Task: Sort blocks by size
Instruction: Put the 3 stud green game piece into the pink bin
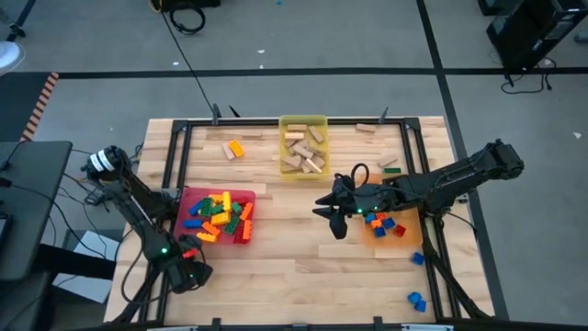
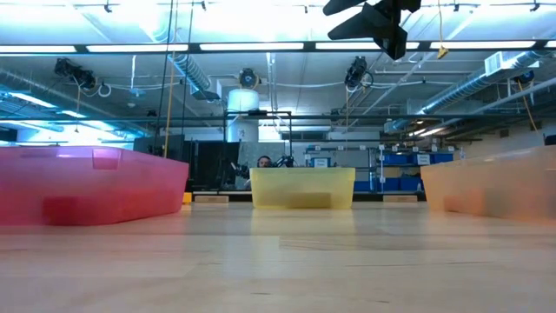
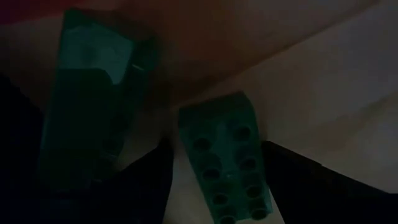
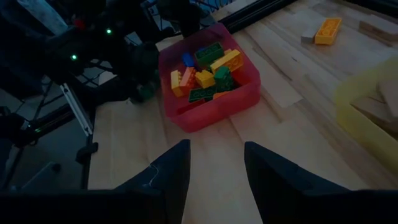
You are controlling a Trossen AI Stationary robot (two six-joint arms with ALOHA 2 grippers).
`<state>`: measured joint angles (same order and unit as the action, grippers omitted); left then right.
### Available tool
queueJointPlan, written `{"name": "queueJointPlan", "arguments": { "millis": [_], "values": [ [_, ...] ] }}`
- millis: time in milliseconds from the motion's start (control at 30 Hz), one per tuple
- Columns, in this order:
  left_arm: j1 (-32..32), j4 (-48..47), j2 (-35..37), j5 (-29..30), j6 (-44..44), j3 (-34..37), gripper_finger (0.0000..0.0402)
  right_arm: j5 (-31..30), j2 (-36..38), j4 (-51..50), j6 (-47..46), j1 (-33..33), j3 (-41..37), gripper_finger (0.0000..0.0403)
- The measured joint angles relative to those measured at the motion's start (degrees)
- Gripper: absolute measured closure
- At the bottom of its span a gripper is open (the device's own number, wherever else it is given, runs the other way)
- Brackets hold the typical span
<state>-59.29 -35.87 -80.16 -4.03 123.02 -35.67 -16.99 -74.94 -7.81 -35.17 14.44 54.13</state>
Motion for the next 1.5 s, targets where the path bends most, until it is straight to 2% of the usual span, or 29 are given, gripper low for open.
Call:
{"name": "queueJointPlan", "arguments": {
  "millis": [133,400,600,800,933,1100,1233,1333,1500],
  "values": [
    [0.21,-0.95,-0.18,0.31,-0.04,-0.92,0.0173,-0.05,0.00,-0.01,0.33,0.00,0.00,0.0237],
    [0.46,-0.94,-0.22,1.06,0.32,-2.67,0.0257,-0.05,0.00,-0.02,0.76,0.00,0.00,0.0239],
    [0.82,-3.73,-0.26,1.88,3.09,-6.82,0.0260,-0.03,0.00,-0.02,0.81,0.33,0.00,0.0240],
    [2.26,-7.02,-0.13,8.86,2.98,-15.20,0.0246,0.04,0.00,-0.06,0.87,0.90,0.00,0.0239],
    [4.55,-13.11,-0.10,11.83,-2.57,-20.28,0.0245,0.04,0.00,-0.02,0.87,0.98,0.00,0.0240],
    [10.19,-25.60,0.09,12.89,-11.17,-24.83,0.0243,0.06,0.00,0.00,0.87,0.98,0.00,0.0240],
    [17.44,-32.28,2.83,10.97,-20.07,-25.04,0.0243,0.11,0.00,0.00,0.87,0.98,0.00,0.0241],
    [23.63,-35.89,5.59,12.52,-28.24,-24.98,0.0242,0.13,0.00,0.00,0.87,0.98,0.00,0.0242],
    [34.20,-36.55,10.07,13.55,-45.28,-23.52,0.0242,0.13,0.00,0.02,0.43,0.98,0.00,0.0241]
  ]
}}
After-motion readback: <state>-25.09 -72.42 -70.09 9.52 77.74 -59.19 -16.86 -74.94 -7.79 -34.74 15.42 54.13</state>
